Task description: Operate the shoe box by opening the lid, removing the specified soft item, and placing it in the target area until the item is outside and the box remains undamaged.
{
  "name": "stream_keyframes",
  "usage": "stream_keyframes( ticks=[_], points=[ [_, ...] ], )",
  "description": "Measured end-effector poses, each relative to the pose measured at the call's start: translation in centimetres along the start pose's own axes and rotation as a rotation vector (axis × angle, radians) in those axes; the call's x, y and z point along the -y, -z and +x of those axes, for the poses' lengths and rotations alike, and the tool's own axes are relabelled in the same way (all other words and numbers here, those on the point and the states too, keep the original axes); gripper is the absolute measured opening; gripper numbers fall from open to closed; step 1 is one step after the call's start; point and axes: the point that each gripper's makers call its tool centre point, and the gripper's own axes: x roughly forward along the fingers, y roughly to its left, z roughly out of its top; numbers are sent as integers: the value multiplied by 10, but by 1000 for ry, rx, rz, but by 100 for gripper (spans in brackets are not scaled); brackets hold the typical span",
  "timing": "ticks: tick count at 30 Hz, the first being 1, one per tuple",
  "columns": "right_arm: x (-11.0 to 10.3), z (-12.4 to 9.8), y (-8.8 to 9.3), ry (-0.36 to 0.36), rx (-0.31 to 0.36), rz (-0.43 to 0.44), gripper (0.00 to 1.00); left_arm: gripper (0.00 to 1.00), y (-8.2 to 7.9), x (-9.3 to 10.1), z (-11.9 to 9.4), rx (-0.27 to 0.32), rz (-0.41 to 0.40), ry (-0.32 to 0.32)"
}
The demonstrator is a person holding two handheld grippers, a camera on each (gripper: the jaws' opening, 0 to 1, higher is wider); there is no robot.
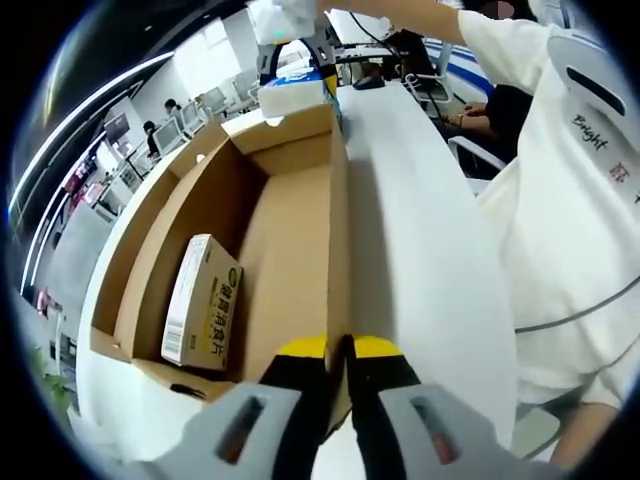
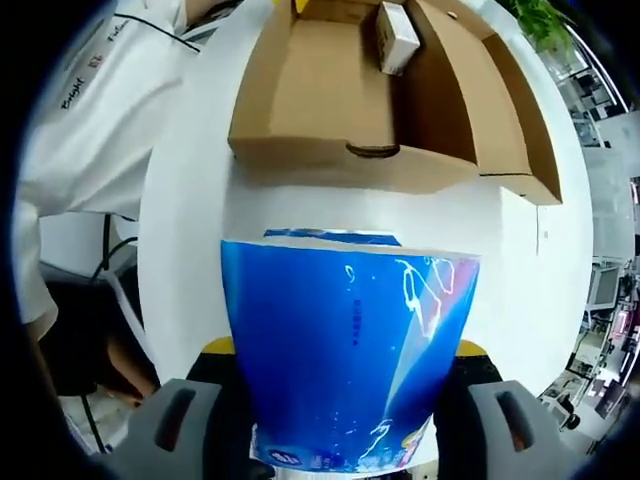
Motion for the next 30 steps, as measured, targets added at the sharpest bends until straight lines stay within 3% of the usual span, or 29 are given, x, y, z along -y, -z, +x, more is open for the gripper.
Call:
stream_keyframes(
  ticks=[6,16,19,30],
  points=[
    [0,-2,0,14,9,-46,74,5,0,0,0,0,2,1],
    [3,-5,1,44,24,-10,75,5,1,0,-1,-1,3,2],
    [8,-8,1,88,37,23,73,5,1,0,-1,-1,1,3],
    [-2,-19,2,173,61,-3,75,6,1,0,-1,-2,9,-6]
  ],
)
